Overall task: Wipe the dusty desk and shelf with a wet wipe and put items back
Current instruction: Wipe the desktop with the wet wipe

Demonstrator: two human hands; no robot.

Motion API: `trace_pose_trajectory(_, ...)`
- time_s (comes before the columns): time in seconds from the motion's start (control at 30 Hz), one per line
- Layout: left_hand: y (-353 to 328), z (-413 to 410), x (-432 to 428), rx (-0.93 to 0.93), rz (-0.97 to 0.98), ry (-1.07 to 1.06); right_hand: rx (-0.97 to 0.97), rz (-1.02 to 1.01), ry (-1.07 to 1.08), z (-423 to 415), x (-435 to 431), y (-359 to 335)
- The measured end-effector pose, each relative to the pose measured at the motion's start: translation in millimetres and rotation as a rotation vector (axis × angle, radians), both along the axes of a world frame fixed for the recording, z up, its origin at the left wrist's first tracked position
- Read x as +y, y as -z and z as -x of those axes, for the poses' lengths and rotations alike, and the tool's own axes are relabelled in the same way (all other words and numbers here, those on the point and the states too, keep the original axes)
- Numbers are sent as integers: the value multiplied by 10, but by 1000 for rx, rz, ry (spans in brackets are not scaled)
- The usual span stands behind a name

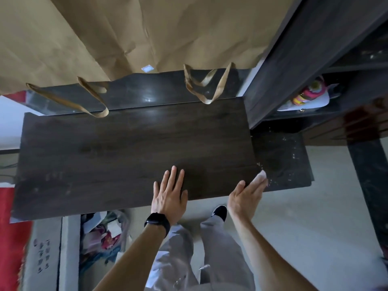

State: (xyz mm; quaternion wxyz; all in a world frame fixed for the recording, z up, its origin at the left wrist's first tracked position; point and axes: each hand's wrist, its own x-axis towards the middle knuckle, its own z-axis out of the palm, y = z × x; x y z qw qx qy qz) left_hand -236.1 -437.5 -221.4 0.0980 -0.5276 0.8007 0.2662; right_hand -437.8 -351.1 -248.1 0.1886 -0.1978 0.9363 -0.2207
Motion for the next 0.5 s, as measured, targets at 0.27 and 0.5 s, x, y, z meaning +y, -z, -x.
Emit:
trace_pose_trajectory(0.27,-61,916,59,-16,-33,76,-313,-29,-70,466,344,-199)
trace_pose_trajectory(0.5,-260,1527,311,86,-142,158,-624,-139,-325,1261,887,-381)
